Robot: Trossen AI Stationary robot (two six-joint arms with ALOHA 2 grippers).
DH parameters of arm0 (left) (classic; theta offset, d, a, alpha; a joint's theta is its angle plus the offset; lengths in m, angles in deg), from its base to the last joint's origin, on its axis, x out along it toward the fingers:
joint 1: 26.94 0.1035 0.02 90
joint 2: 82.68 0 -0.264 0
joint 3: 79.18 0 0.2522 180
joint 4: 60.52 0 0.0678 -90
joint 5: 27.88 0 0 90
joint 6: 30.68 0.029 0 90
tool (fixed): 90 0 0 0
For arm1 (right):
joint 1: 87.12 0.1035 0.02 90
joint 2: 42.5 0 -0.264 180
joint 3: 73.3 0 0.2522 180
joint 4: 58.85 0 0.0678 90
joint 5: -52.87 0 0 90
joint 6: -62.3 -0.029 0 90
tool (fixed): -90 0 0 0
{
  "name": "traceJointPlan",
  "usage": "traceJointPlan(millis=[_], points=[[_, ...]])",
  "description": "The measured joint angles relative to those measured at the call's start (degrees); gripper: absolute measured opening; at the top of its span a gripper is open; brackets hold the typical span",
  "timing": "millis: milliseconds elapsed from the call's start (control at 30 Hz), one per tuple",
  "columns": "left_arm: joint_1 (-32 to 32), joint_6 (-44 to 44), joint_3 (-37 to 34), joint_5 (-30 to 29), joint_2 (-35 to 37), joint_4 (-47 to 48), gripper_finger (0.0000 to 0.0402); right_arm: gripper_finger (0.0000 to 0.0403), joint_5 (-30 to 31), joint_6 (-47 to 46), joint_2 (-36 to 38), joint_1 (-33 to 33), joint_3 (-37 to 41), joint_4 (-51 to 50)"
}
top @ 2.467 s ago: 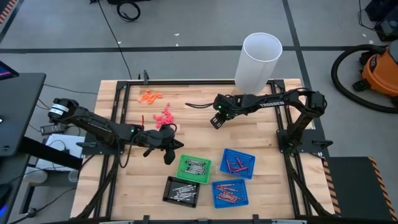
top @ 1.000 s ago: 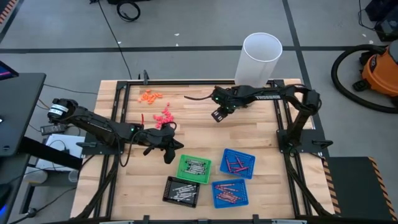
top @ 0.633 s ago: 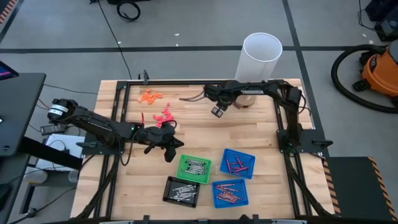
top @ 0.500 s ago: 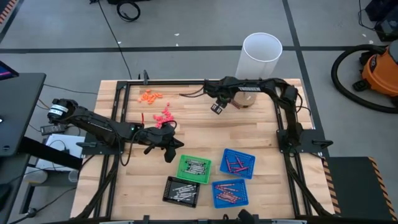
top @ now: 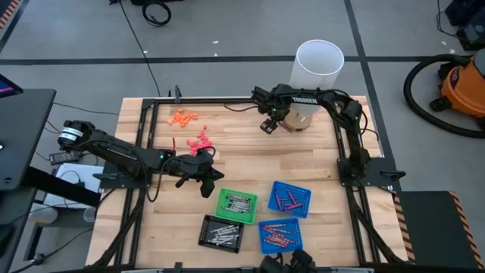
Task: Sort crayons
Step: Put the violet crayon into the top blue bin
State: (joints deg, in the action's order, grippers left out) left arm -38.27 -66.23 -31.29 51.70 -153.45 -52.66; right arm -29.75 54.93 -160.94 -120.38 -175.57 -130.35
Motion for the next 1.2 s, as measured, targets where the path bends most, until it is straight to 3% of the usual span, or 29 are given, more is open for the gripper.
traceJointPlan(millis=[167,533,800,967,1200], points=[[0.07,0.2,0.0,-0.03,0.0,0.2,0.0015,0.0263,-1.06,2.38,-1.35,-0.67,0.1,-1.29],[0.94,0.22,-0.02,-0.17,0.0,0.12,0.0015,0.023,-10.43,4.51,-2.51,0.06,0.19,-1.7],[0.94,-0.43,-0.02,-0.11,0.0,0.16,0.0015,0.0195,-11.0,3.54,-2.44,2.27,-0.87,-3.32],[0.92,-1.18,-0.02,0.0,0.0,0.12,0.0015,0.0181,-5.09,3.59,-2.42,4.44,-3.3,-6.09],[0.9,-1.38,-0.02,0.02,0.0,0.14,0.0015,0.0176,-3.99,2.0,-2.35,1.65,-3.71,-4.93]])
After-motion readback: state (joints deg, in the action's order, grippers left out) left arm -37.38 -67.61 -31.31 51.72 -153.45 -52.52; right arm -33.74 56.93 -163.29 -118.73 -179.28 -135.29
